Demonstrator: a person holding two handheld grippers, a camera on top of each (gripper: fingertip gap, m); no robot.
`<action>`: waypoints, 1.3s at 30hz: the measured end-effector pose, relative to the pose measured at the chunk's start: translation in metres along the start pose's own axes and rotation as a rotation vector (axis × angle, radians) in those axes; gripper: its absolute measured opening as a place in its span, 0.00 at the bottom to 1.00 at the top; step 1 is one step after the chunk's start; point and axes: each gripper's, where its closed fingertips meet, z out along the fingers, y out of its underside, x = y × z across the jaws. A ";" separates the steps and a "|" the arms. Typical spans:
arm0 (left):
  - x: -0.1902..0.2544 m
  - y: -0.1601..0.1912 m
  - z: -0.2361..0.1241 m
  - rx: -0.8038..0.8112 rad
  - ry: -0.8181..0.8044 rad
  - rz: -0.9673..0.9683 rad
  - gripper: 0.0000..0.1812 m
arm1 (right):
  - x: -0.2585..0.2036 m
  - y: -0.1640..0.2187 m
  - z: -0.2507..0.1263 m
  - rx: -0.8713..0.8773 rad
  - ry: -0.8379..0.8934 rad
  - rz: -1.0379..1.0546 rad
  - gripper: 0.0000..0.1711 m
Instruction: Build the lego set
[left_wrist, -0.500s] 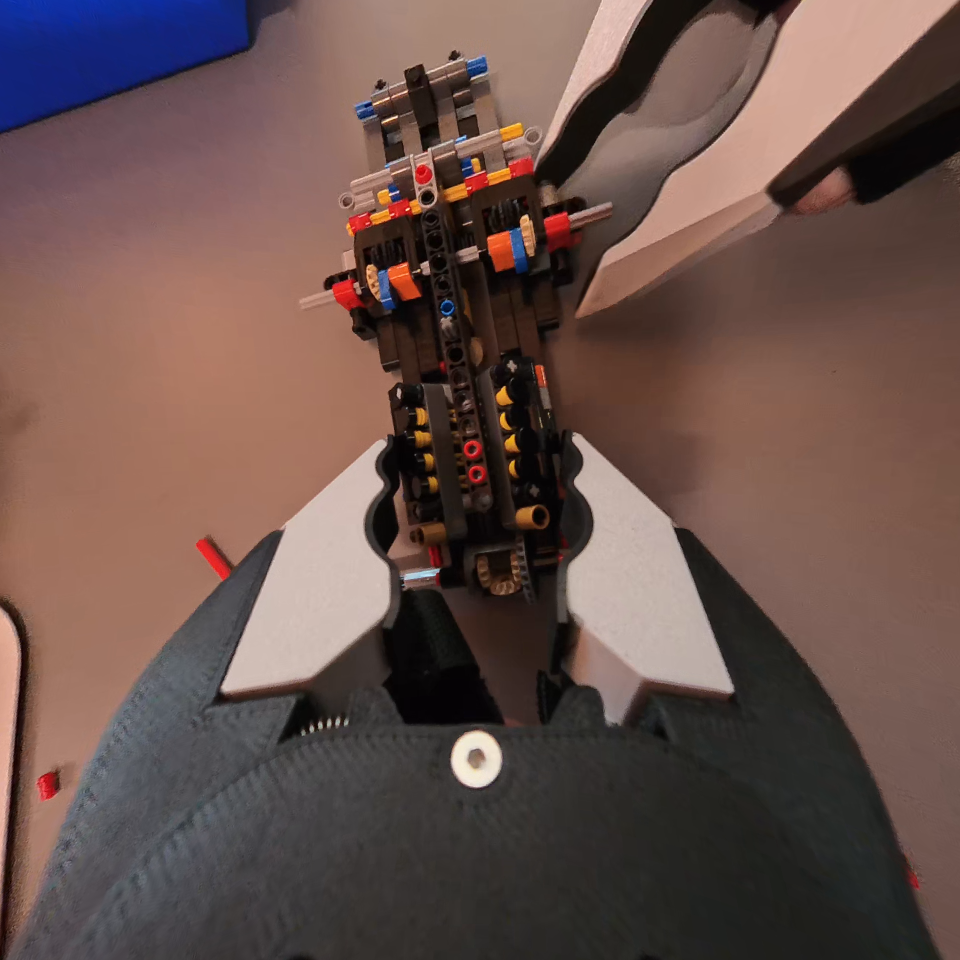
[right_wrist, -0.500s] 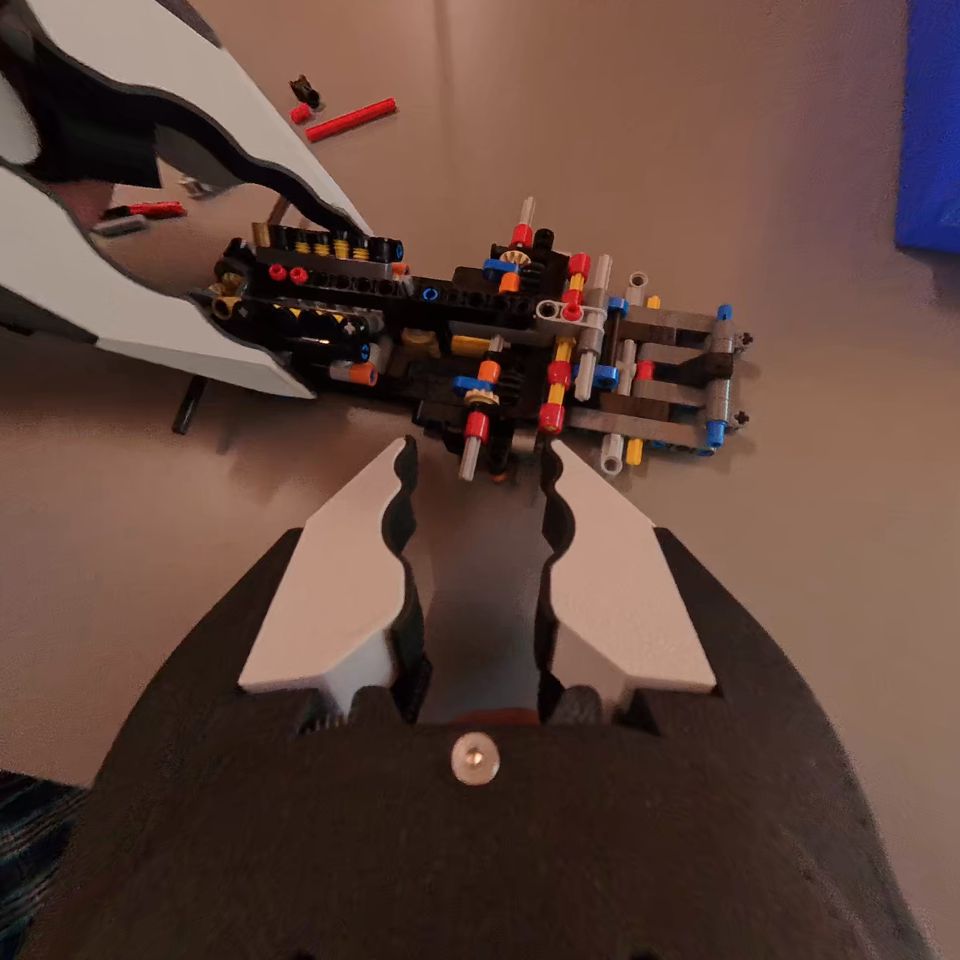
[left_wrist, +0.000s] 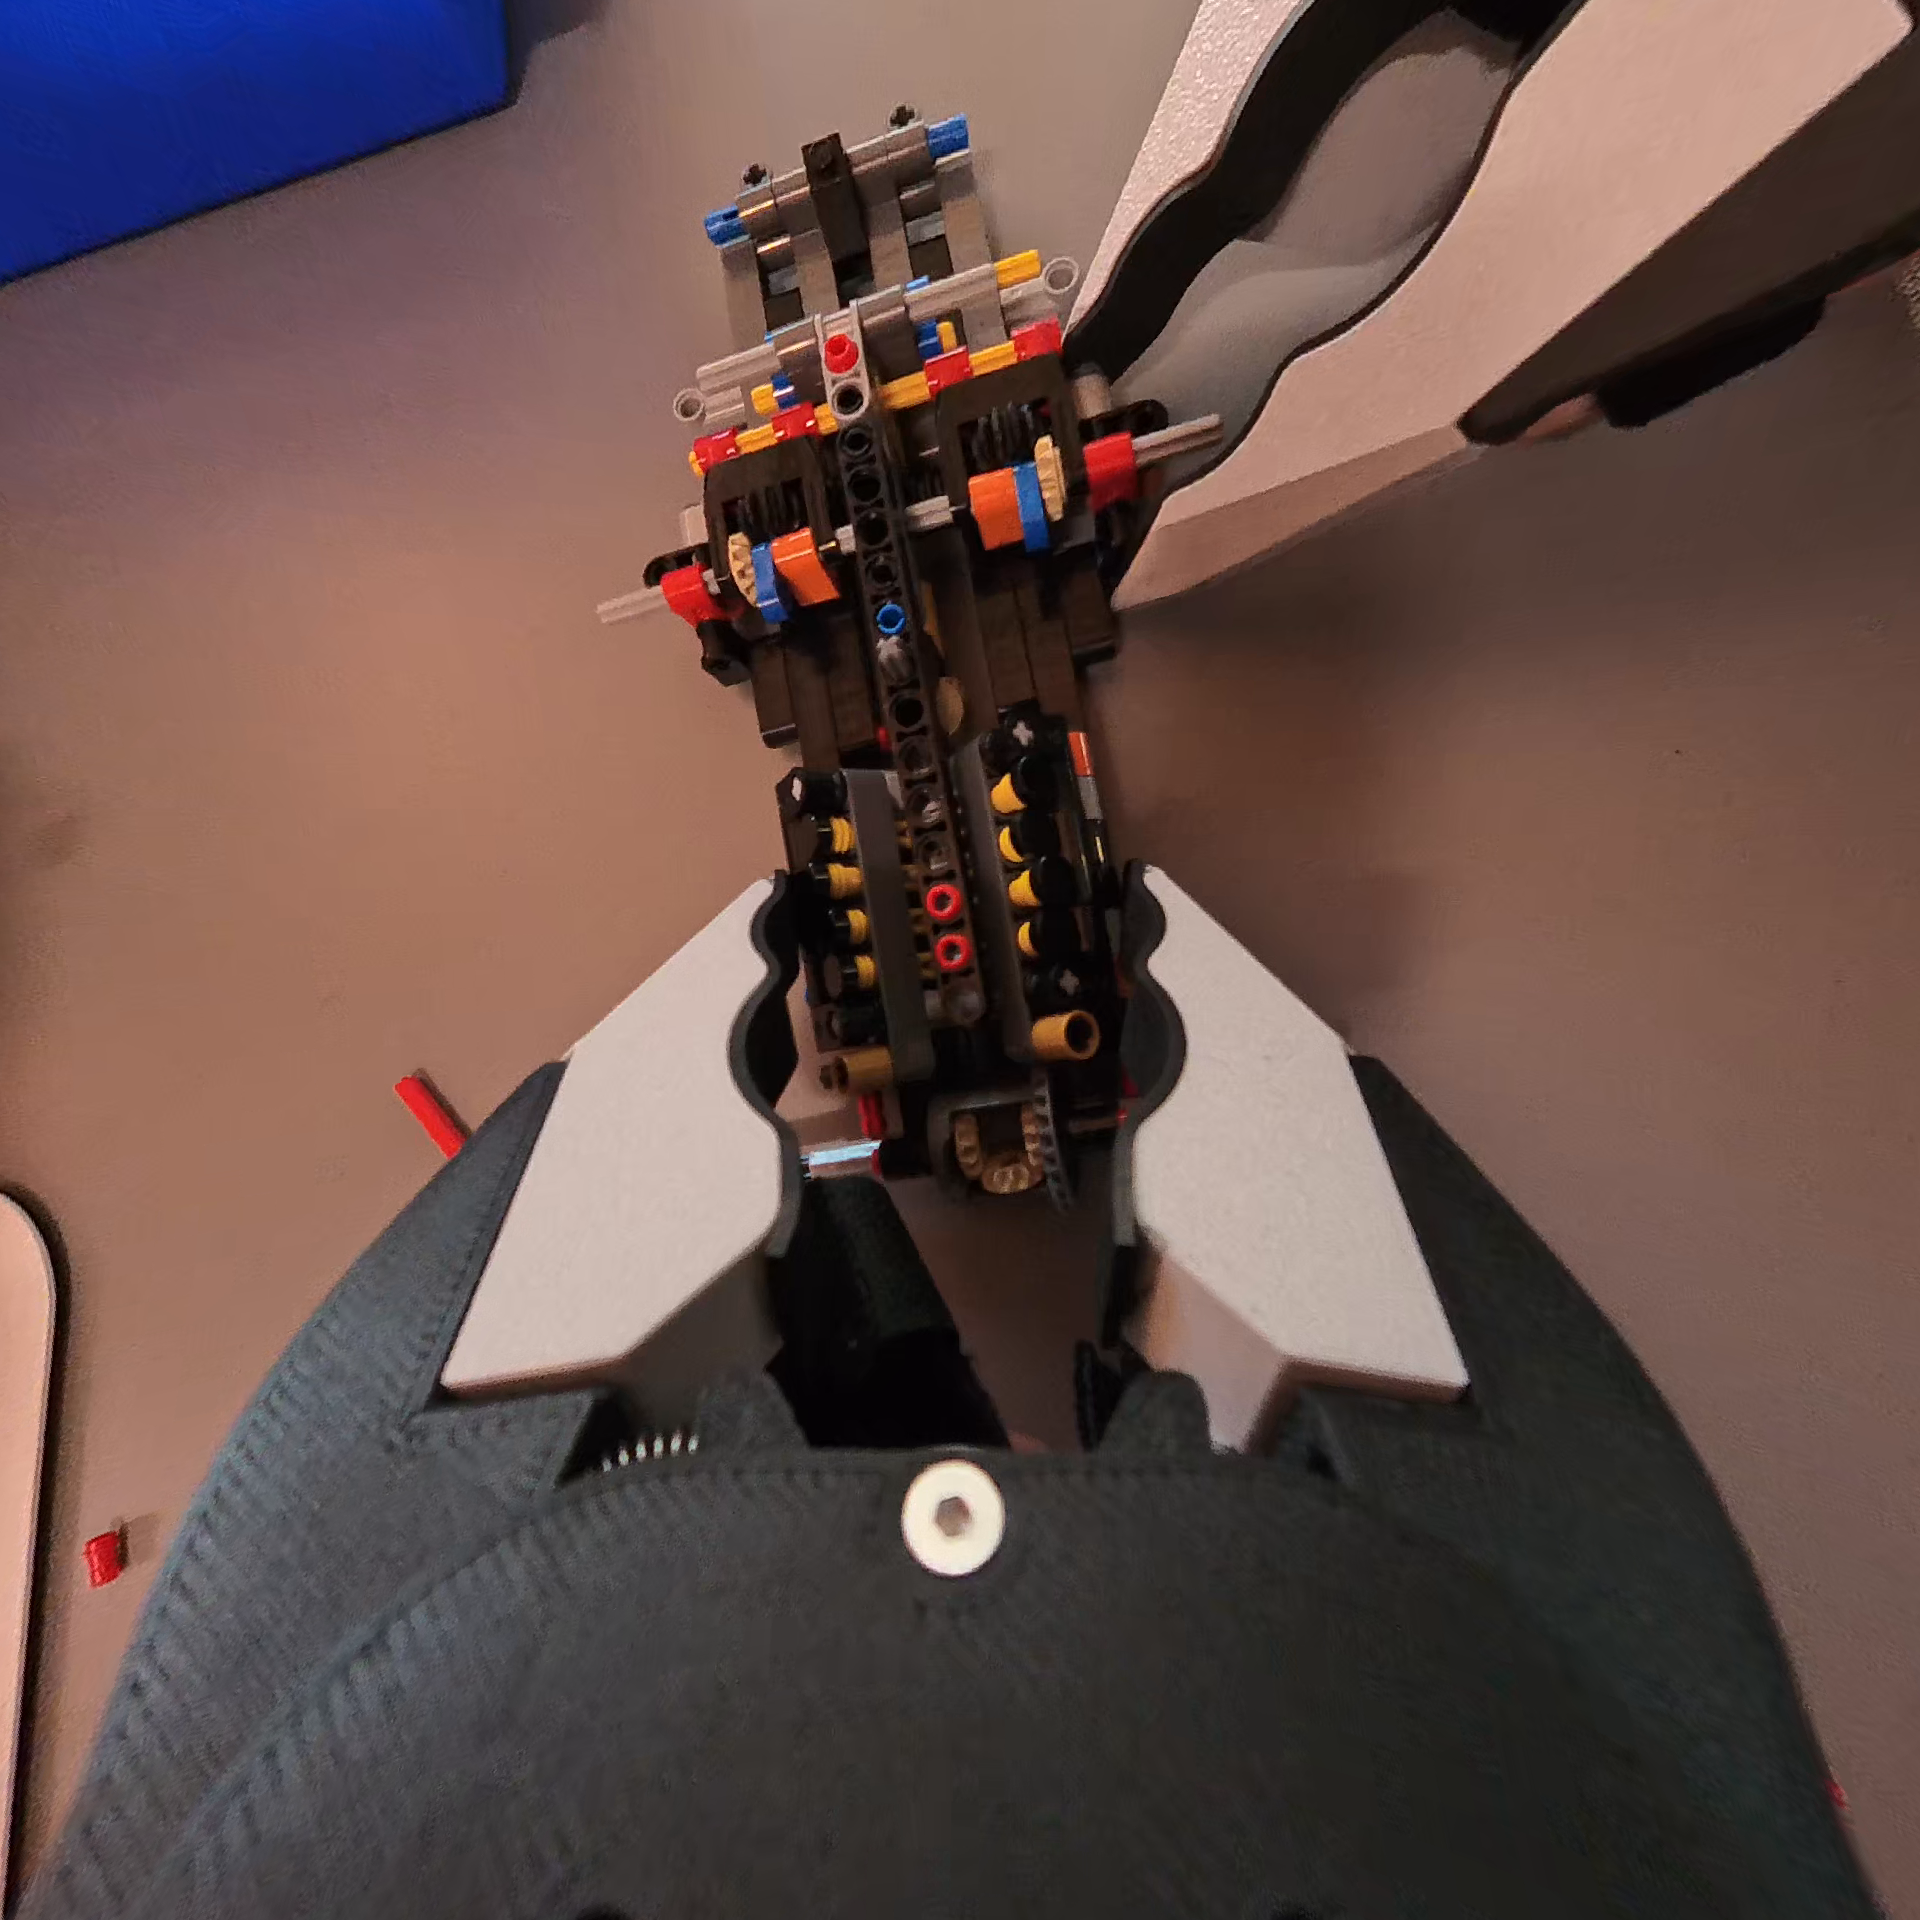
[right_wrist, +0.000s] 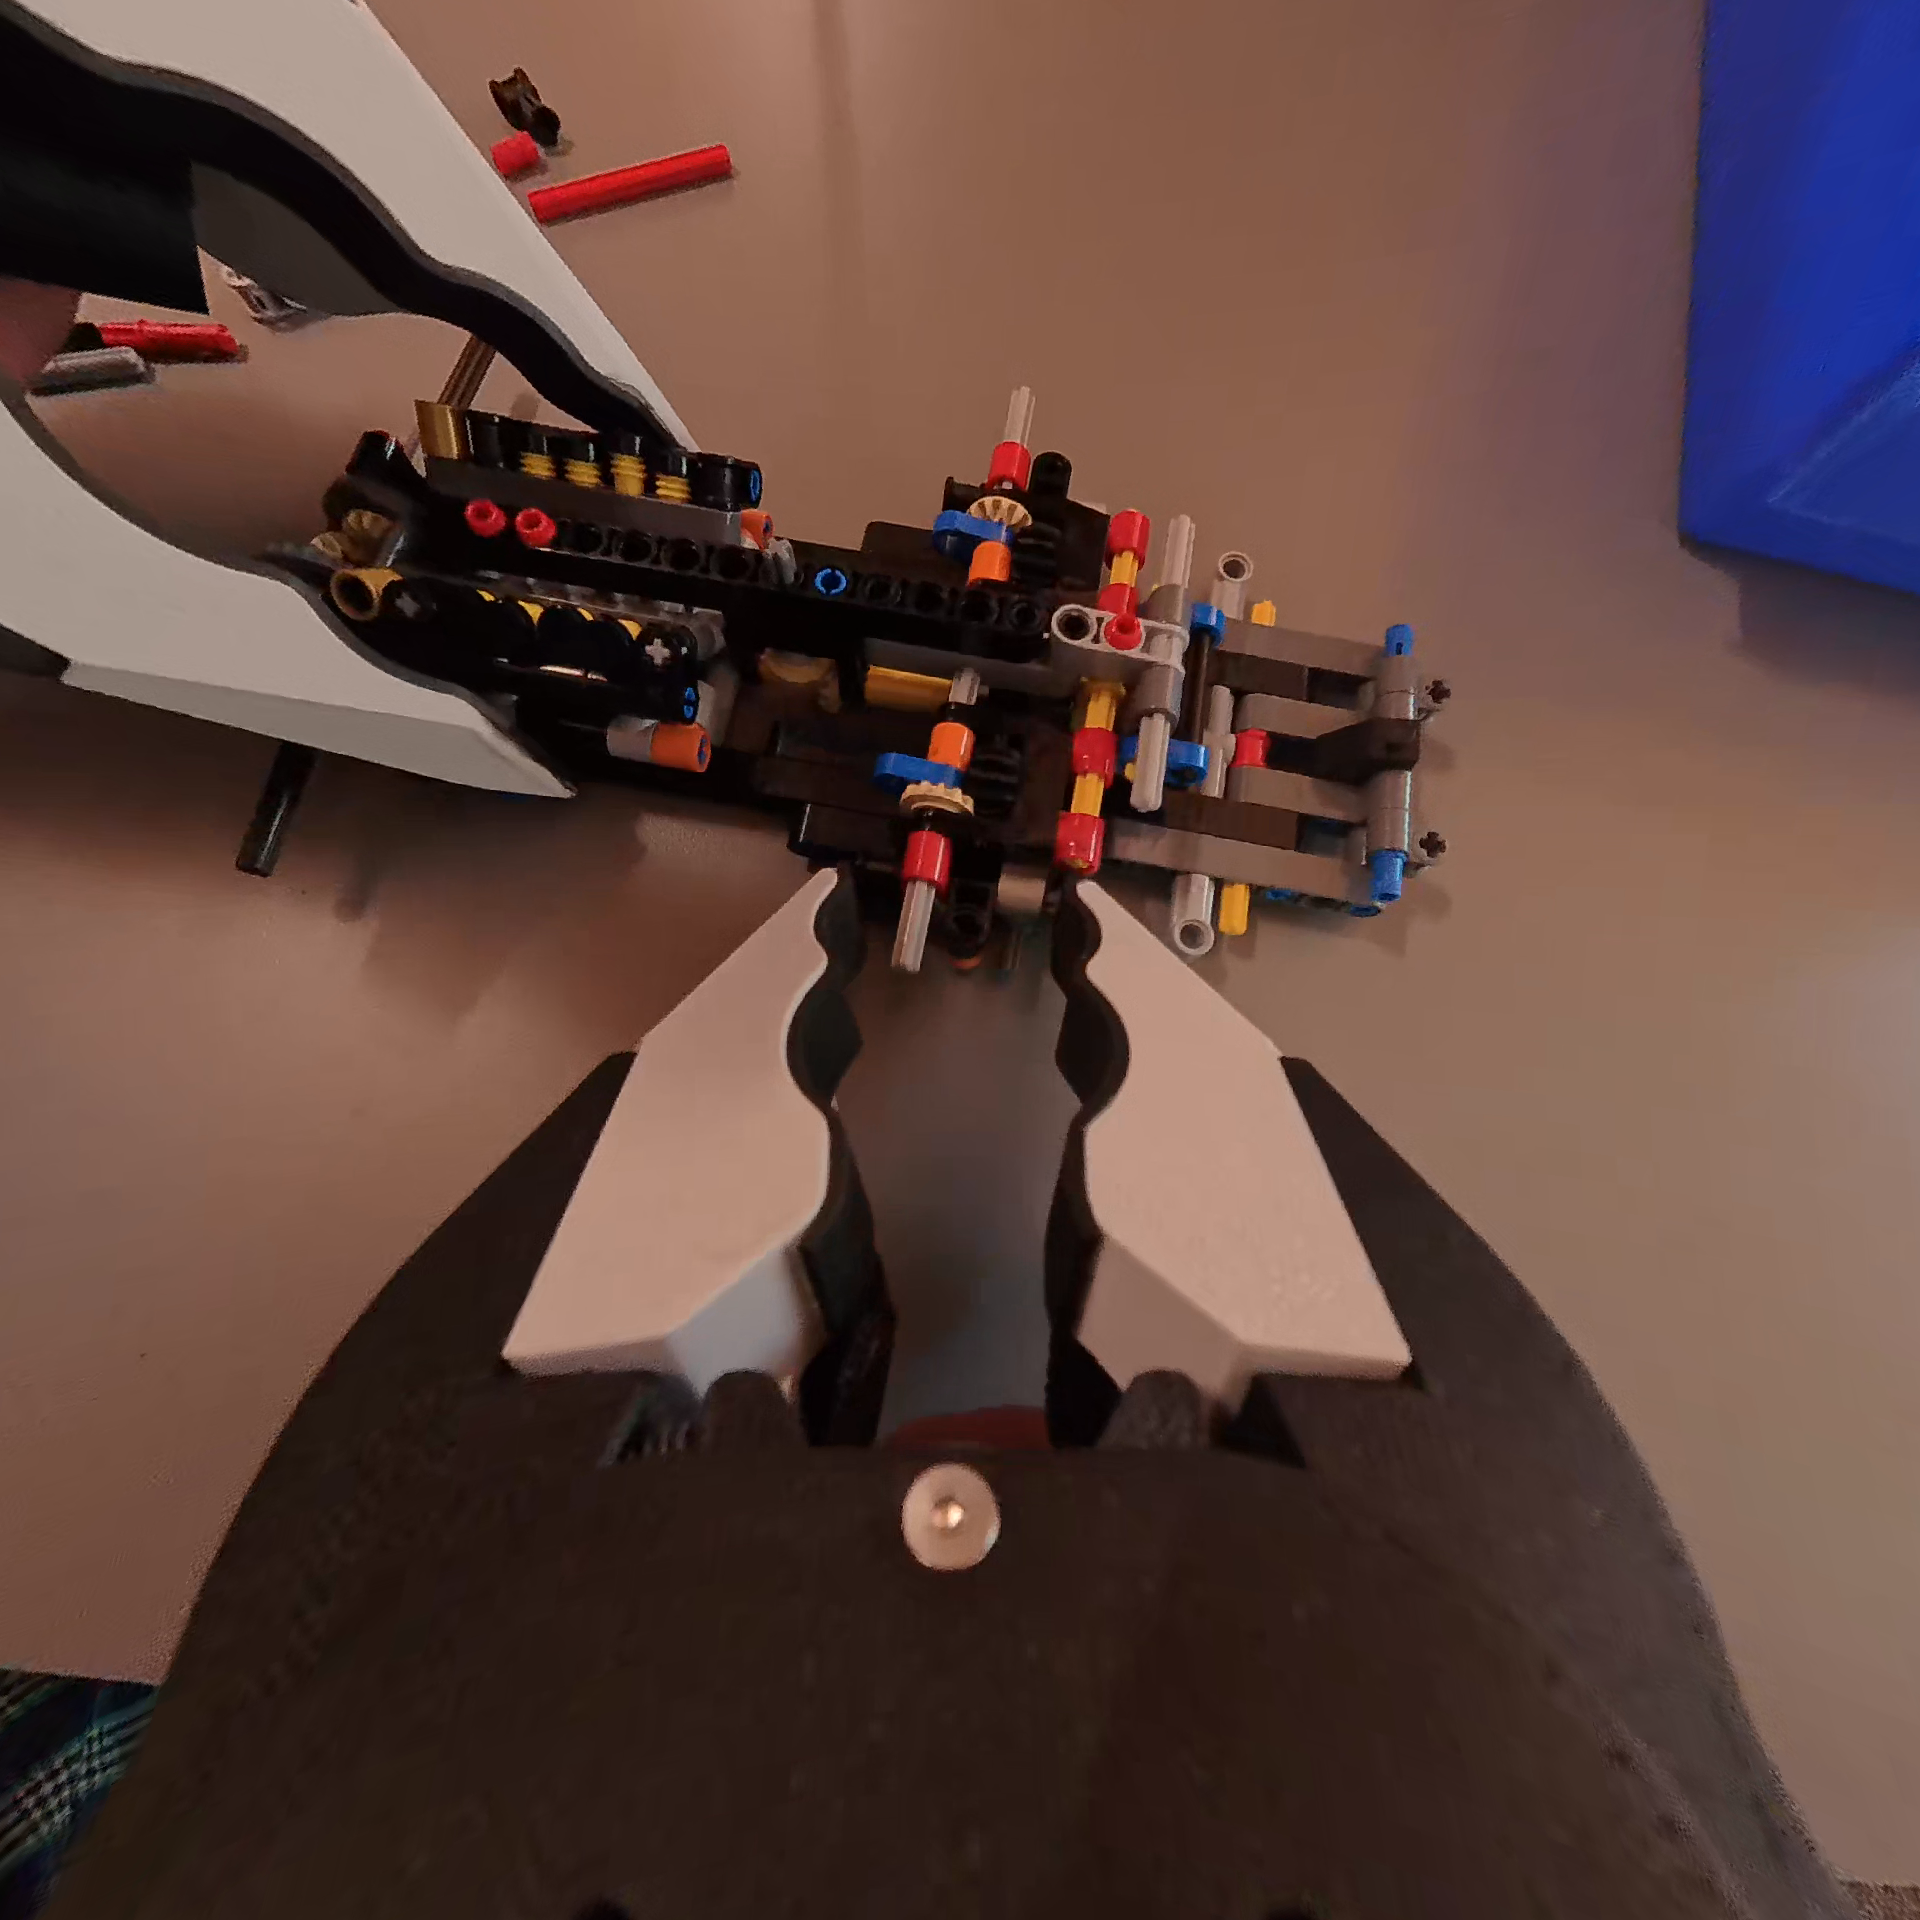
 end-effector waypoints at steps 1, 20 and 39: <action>0.000 0.000 0.000 -0.001 0.000 0.000 0.34 | 0.000 0.000 0.000 0.000 -0.004 -0.007 0.19; 0.000 -0.009 -0.006 0.030 0.046 -0.013 0.35 | 0.004 -0.004 -0.003 0.041 -0.097 0.049 0.20; 0.004 -0.020 -0.002 0.005 0.106 -0.021 0.34 | 0.028 -0.002 0.006 0.008 -0.186 -0.114 0.22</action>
